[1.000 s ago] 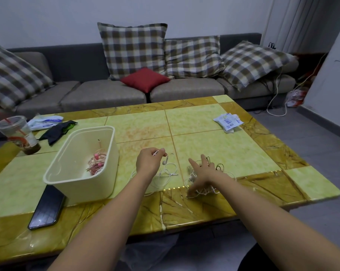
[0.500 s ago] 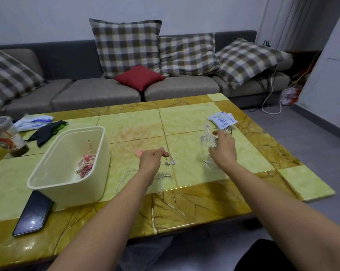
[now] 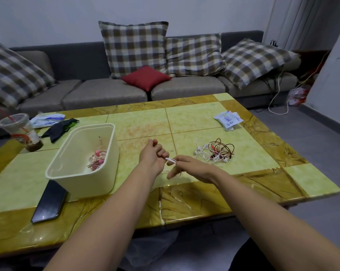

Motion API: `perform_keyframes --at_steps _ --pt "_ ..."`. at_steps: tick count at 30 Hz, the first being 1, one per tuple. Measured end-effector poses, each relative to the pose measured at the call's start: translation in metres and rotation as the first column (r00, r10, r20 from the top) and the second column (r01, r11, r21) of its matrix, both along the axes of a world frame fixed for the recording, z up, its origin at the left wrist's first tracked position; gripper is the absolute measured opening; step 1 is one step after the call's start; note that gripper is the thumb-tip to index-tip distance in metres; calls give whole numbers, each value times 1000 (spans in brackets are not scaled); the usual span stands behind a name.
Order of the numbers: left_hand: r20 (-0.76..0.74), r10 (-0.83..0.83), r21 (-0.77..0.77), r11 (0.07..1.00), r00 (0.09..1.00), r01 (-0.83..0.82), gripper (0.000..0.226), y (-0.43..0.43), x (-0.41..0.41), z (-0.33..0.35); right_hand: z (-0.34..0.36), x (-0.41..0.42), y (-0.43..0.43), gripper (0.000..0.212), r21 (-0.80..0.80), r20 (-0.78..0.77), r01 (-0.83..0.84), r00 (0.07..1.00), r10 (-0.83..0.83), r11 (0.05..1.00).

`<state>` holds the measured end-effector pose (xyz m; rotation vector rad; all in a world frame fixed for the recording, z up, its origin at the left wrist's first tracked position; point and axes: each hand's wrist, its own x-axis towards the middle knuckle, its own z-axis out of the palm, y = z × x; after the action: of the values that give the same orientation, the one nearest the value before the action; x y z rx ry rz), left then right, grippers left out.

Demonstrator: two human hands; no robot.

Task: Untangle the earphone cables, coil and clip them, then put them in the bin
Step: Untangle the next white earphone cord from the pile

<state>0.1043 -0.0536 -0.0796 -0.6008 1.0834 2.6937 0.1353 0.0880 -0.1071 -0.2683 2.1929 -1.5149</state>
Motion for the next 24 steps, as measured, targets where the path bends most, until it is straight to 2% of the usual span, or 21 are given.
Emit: perform_keyframes --at_steps 2,4,6,7,9,10,12,13,14,16,18,21,24 --pt "-7 68 22 997 998 -68 39 -11 3 2 -7 4 1 17 -103 3 32 999 -32 994" --pt "5 127 -27 992 992 -127 35 -26 9 -1 -9 6 5 19 -206 -3 174 984 -178 963" --pt "48 87 -253 965 995 -72 34 -39 15 -10 -7 7 8 22 -239 -20 275 957 -288 931" --pt "97 31 -395 918 995 10 34 -45 21 -15 -4 8 8 22 -215 -50 293 949 -310 931" --pt "201 -80 -601 777 976 187 29 -52 29 -26 0 8 6 21 -113 -126 296 943 -309 948" --pt "205 -108 -697 682 973 223 26 -54 32 -30 2 9 2 21 -58 -158 286 944 -291 957" --pt "79 -139 -909 396 987 129 18 -54 37 -37 5 12 -4 20 36 -208 243 951 -230 969" --pt "-23 -195 -959 280 981 34 18 -52 42 -37 6 14 -8 20 79 -231 209 955 -186 975" --pt "-121 -296 -974 220 948 -56 23 -47 45 -35 7 15 -12 20 113 -250 174 958 -141 978" --pt "-190 -489 -966 249 851 -72 31 -38 52 -31 7 20 -18 22 137 -267 119 961 -79 983" --pt "-135 -591 -964 265 795 33 24 -30 59 -30 7 24 -21 24 124 -280 101 958 -63 987" --pt "-121 -564 -979 202 817 -6 38 -31 65 -39 7 28 -14 22 55 -227 168 962 -152 984" --pt "-214 -392 -957 267 895 -112 37 -36 69 -47 6 30 1 19 0 -115 193 975 -192 981"
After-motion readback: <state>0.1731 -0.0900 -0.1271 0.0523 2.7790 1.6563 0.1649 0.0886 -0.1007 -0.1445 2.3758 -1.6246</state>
